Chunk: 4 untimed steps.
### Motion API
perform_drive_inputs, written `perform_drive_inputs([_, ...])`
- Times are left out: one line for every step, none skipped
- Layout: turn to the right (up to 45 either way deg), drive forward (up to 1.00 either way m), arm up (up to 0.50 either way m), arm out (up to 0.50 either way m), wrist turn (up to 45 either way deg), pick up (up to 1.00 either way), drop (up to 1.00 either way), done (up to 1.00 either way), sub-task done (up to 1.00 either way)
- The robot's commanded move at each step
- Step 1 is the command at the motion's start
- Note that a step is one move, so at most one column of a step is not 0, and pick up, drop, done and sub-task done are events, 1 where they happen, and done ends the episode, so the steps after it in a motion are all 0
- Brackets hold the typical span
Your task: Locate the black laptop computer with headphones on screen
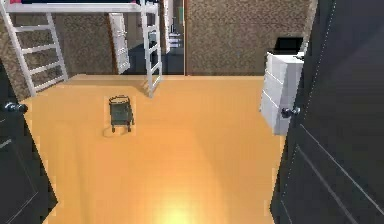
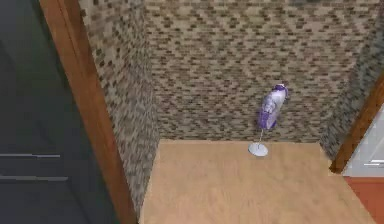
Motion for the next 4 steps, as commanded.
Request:
perform_drive_inputs([0.0,1.00,0.00,0.00,0.0,0.00,0.00,0.00,0.00])
perform_drive_inputs([3.0,0.00,0.00,0.00,0.0,0.00,0.00,0.00,0.00])
perform_drive_inputs([0.0,0.50,0.00,0.00,0.0,0.00,0.00,0.00,0.00])
perform_drive_inputs([33.0,0.00,0.00,0.00,0.0,0.00,0.00,0.00,0.00])
